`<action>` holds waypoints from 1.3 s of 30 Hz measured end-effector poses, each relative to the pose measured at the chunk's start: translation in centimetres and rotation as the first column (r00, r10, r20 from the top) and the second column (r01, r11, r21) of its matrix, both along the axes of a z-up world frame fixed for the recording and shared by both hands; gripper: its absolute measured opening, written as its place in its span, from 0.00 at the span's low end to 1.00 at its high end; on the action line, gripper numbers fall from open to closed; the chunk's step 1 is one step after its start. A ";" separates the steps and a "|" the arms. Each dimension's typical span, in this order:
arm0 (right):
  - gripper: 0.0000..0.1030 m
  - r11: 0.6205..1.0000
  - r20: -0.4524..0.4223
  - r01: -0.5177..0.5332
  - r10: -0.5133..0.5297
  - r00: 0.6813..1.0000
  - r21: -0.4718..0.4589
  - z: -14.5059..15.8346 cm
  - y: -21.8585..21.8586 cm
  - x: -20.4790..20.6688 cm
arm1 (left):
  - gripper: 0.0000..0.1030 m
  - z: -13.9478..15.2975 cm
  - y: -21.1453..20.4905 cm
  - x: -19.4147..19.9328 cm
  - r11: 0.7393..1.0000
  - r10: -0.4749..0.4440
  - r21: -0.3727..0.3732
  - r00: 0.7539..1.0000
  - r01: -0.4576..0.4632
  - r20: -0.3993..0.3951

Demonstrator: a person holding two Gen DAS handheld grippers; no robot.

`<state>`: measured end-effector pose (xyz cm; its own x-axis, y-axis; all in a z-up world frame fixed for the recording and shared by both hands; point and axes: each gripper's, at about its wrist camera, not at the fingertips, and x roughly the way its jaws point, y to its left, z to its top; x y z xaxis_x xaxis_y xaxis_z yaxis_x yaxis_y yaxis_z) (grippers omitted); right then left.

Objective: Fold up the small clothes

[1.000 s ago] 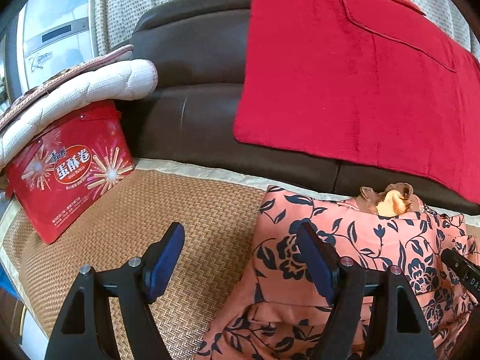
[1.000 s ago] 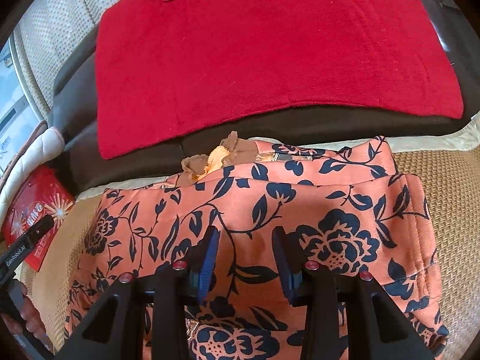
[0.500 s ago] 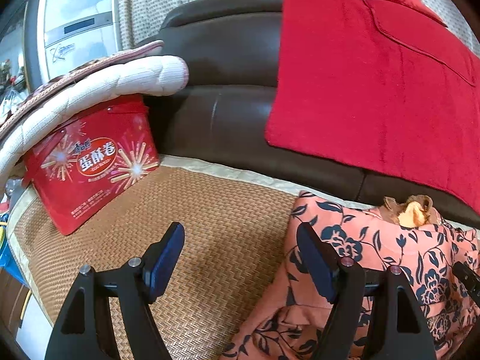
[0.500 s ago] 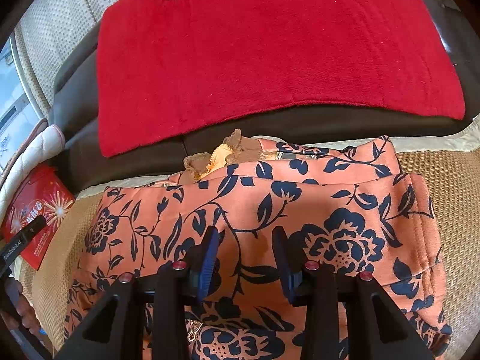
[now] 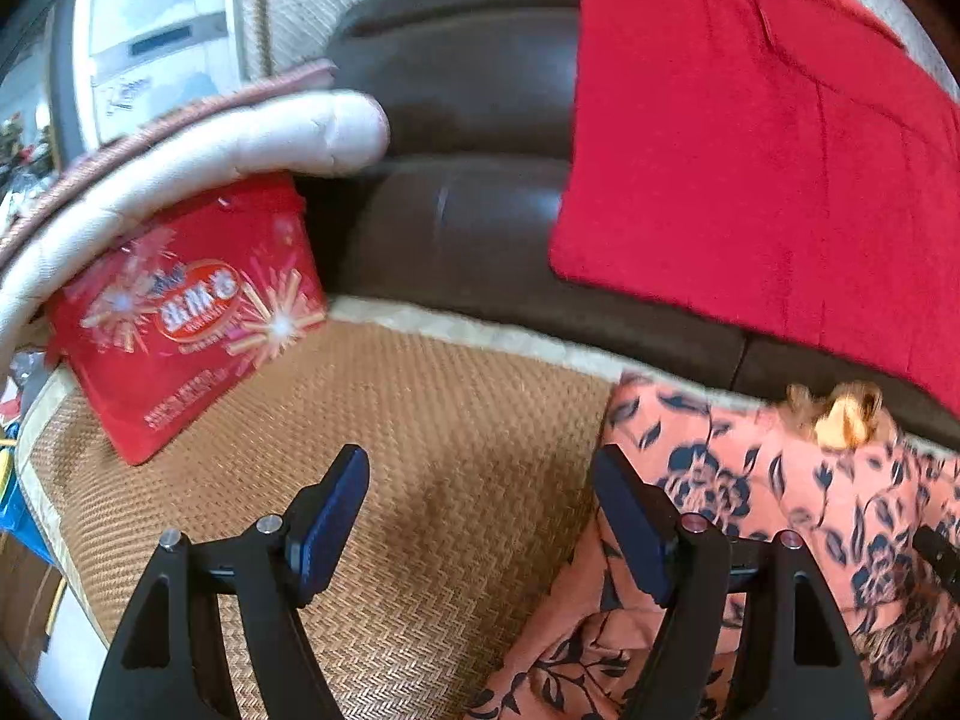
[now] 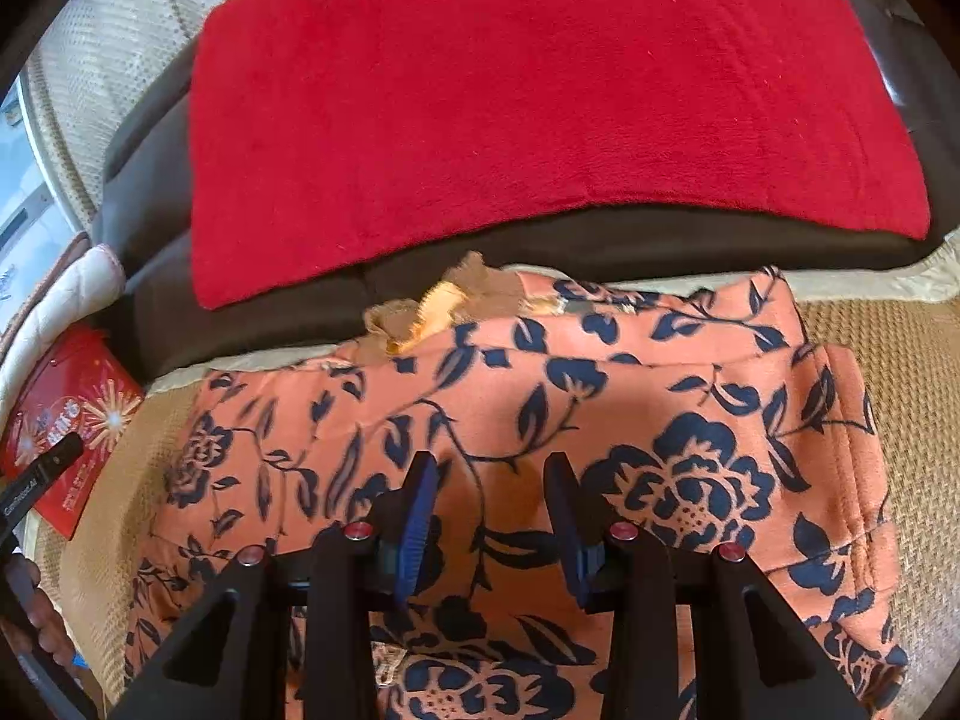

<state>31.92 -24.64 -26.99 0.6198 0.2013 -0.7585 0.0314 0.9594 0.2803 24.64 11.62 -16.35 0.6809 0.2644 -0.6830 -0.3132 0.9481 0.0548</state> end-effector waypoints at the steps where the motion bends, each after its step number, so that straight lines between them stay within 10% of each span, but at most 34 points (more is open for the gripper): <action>1: 0.40 1.000 -0.036 0.010 -0.010 0.999 -0.003 -0.5 -0.3 0.3 | 0.76 -1.1 0.2 0.8 1.000 -0.003 -0.009 0.999 0.003 -0.052; 5: 0.44 0.995 -0.091 0.049 -0.042 0.995 0.084 -1.1 -2.4 0.2 | 0.76 -4.6 1.7 2.1 0.994 -0.023 -0.105 0.974 -0.001 -0.226; 12: 0.68 0.988 0.041 0.075 -0.081 0.996 0.138 3.4 -6.7 -7.9 | 0.76 -2.7 5.1 -4.0 0.991 -0.050 -0.128 0.988 0.031 -0.145; 28: 0.69 0.985 -0.233 0.172 -0.170 0.958 -0.010 -2.8 -13.2 -28.1 | 0.75 -7.8 3.9 -21.5 0.933 -0.348 -0.170 0.912 0.316 -0.217; 33: 0.71 0.986 -0.246 0.148 -0.163 0.955 -0.081 -4.2 -12.5 -29.0 | 0.24 -8.6 3.1 -21.4 0.895 -0.420 -0.258 0.883 0.365 -0.208; 36: 0.62 0.983 -0.246 0.122 -0.154 0.957 -0.138 -4.3 -11.3 -29.2 | 0.13 -8.6 2.5 -21.9 0.889 -0.431 -0.260 0.880 0.377 -0.198; 38: 0.19 0.987 -0.241 0.077 -0.110 0.964 -0.143 -4.0 -10.1 -29.3 | 0.13 -8.7 3.0 -22.0 0.885 -0.427 -0.285 0.885 0.367 -0.187; 39: 0.18 0.986 -0.241 0.062 -0.099 0.965 -0.156 -3.8 -9.5 -29.3 | 0.13 -8.6 3.3 -22.0 0.883 -0.424 -0.300 0.887 0.360 -0.185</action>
